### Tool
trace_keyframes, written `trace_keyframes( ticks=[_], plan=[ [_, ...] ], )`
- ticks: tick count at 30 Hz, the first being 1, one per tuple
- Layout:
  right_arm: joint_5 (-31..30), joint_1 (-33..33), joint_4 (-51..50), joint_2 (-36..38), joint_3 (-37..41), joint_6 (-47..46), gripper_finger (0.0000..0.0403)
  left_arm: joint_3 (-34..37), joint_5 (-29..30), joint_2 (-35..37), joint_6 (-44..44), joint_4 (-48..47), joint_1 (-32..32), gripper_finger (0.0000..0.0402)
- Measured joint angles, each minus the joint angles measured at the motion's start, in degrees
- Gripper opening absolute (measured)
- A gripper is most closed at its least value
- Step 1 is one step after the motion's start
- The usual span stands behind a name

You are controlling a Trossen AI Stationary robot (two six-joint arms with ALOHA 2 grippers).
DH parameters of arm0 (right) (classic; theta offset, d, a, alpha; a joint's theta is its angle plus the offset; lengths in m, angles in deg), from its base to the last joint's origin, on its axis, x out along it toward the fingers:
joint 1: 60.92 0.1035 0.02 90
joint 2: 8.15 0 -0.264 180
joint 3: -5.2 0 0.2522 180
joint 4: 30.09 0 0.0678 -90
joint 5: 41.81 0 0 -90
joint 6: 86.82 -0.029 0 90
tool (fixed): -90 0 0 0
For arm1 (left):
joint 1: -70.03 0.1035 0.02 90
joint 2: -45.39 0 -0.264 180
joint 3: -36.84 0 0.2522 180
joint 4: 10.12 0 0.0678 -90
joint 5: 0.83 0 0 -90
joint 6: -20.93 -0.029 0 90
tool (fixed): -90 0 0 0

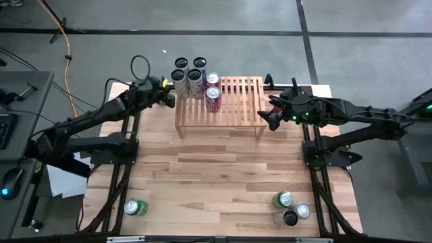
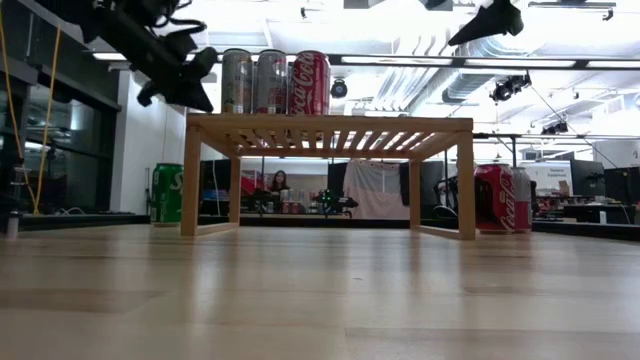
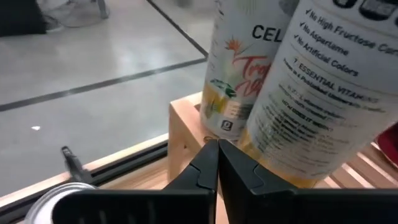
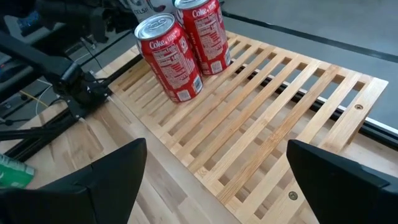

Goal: Place canned beverage on shelf
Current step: Adjust the white yellow soda can on the shelf

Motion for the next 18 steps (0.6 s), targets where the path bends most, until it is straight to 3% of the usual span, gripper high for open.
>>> trace_keyframes(
  ticks=[6,18],
  plan=[
    [0.1,0.0,0.0,0.0,0.0,0.0,0.0373,0.0,-5.9,-2.1,-1.4,1.1,0.7,0.0001],
    [0.3,0.0,0.0,0.0,0.0,0.0,0.0373,0.0,-8.9,-3.0,-1.0,1.7,0.7,0.0]
  ],
)
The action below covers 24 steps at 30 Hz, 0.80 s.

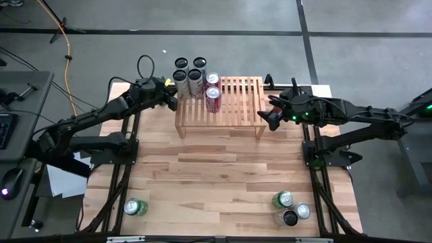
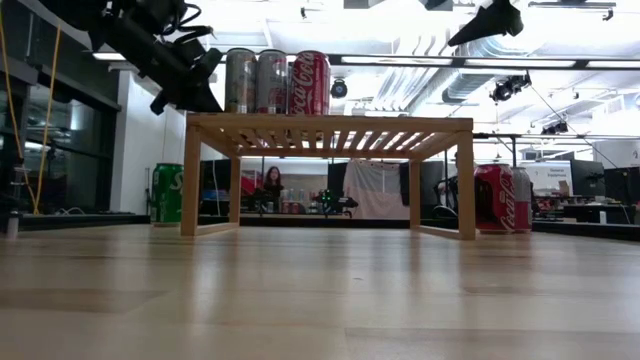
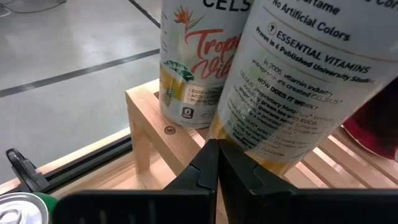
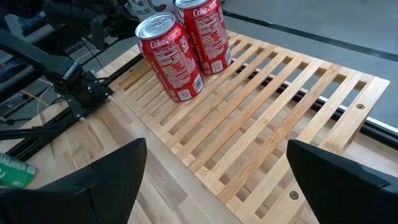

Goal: Place canned beverage on shelf
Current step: Adjust the white yellow soda can on the shelf, then put the red soda can on the shelf aligned with other red soda can

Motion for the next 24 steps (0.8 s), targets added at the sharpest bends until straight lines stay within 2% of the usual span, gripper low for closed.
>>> trace_keyframes(
  ticks=[7,13,16,19,24],
  plan=[
    [0.0,0.0,0.0,0.0,0.0,0.0,0.0373,0.0,0.0,0.2,-0.8,-0.2,0.0,0.0],
    [-2.3,0.0,-2.1,0.7,0.0,-0.7,0.0373,0.0,0.0,5.1,-1.4,-2.0,0.8,0.0],
    [-7.7,-0.3,-6.5,1.4,0.0,-6.6,0.0373,0.0,-0.4,9.6,-0.4,-3.9,0.7,0.0],
    [-12.2,-2.3,-13.6,1.7,0.0,-16.2,0.0373,0.0,-4.0,14.6,1.6,-3.7,0.6,0.0],
    [-13.3,-10.0,-29.4,0.4,0.0,-32.4,0.0373,0.0,-11.2,21.6,7.2,1.9,0.6,0.0]
  ],
)
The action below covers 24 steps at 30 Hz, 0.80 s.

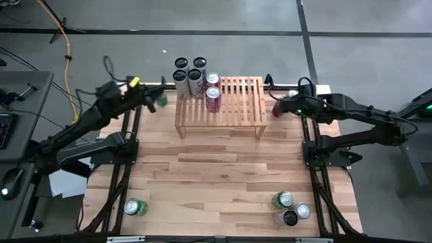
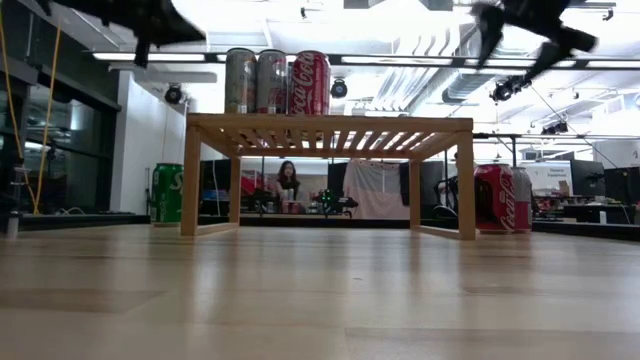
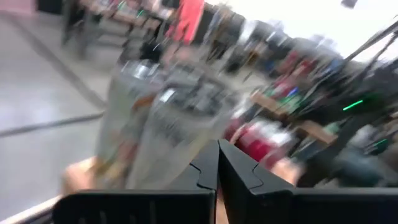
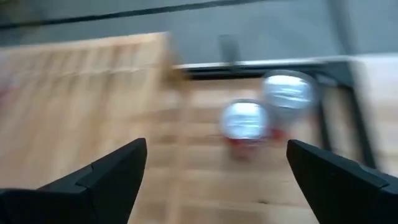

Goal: Place canned beverage on shelf
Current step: Put the red soda can on the shelf aligned with other red soda can

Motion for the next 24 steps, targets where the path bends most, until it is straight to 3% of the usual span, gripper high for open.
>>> trace_keyframes(
  ticks=[3,7,24],
  plan=[
    [-2.7,-4.2,-6.2,-1.6,0.0,-8.3,0.0373,0.0,-1.5,2.4,2.0,4.1,0.0,0.0],
    [-4.1,-8.4,-5.7,-4.0,0.0,-14.1,0.0373,-0.1,-1.6,3.8,3.4,7.1,0.0,0.0],
    [2.4,-18.5,0.5,-20.4,0.0,-6.8,0.0373,-0.1,-2.4,3.9,5.0,6.7,0.0,0.0]
  ],
)
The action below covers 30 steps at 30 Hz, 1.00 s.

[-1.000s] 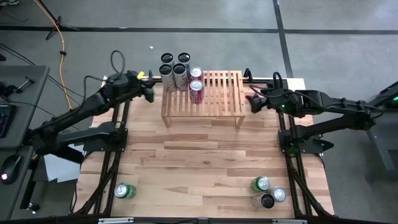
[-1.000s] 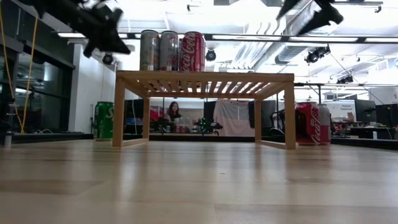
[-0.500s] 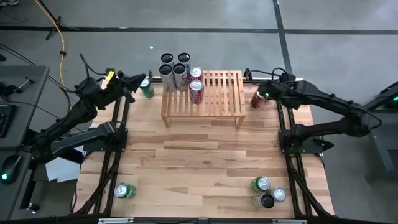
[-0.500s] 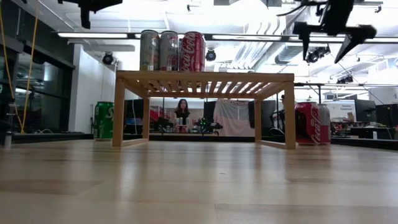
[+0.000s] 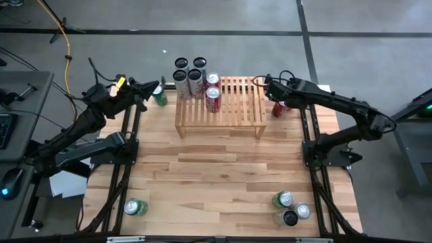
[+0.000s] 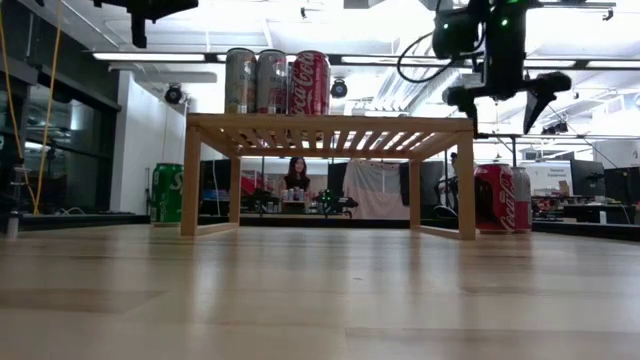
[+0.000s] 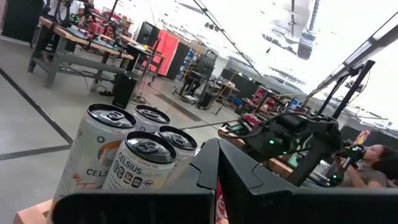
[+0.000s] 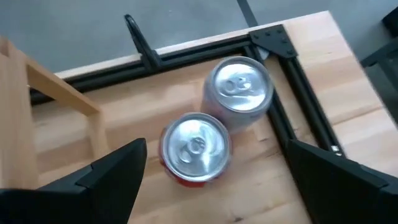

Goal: Place canned beverage on shelf
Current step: Put the red soda can on the shelf aligned with other red soda can

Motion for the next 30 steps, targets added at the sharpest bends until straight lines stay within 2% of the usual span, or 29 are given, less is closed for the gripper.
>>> trace_keyframes(
  ticks=[9,16,24,30],
  plan=[
    [1.6,-3.1,4.8,-1.0,0.5,2.1,0.0373,0.0,-2.5,0.0,1.3,0.0,0.0,0.0],
    [7.3,-3.5,16.7,0.9,12.0,-1.4,0.0373,0.0,-2.9,0.0,1.4,0.0,0.0,0.0],
    [6.5,-3.5,19.8,1.7,13.9,-2.8,0.0373,0.0,-2.7,-0.2,1.7,0.0,0.0,0.0],
    [4.7,-5.9,19.9,1.1,13.9,-2.4,0.0373,0.0,-2.7,-1.1,2.4,0.0,0.0,0.0]
  ],
)
